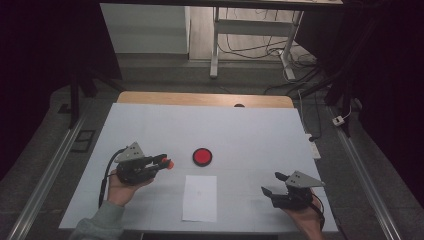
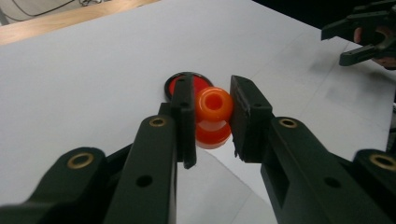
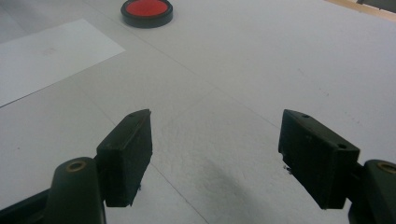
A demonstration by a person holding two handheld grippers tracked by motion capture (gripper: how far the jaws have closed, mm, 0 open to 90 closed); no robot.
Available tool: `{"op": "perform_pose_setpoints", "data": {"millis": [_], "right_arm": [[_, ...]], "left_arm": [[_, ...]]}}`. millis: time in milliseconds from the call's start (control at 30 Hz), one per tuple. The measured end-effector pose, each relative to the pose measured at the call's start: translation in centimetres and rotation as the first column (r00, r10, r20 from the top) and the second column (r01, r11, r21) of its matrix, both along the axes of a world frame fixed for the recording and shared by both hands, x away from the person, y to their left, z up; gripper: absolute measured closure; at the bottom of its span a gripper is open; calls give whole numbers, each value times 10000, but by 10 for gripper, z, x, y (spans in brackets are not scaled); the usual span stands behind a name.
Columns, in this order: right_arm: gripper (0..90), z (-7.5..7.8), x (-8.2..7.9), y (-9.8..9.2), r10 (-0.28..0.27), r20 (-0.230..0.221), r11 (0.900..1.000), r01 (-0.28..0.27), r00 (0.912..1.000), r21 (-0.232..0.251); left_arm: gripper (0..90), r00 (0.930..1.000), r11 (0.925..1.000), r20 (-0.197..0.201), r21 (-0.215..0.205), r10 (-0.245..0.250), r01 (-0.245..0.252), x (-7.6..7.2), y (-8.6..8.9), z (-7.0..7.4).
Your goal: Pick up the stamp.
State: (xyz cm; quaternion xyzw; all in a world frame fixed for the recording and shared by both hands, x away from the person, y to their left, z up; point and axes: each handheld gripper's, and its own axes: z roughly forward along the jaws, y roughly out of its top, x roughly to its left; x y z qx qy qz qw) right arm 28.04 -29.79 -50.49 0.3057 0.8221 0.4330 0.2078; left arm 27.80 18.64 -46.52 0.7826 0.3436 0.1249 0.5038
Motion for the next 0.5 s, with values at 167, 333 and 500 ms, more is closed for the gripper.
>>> {"op": "perform_pose_setpoints", "data": {"millis": [167, 333, 500], "right_arm": [[256, 0, 0, 0, 29, -19, 10000, -29, 10000, -37], [256, 0, 0, 0, 16, -20, 10000, -16, 10000, 24], [256, 0, 0, 0, 0, -14, 10000, 0, 10000, 3]], "left_arm": [[726, 9996, 9996, 24, 72, -277, 276, -2, -13, 2], [726, 9983, 9982, 36, 150, -578, 577, -3, -26, 3], [726, 9964, 9963, -7, 135, -852, 852, -5, -36, 2]]}}
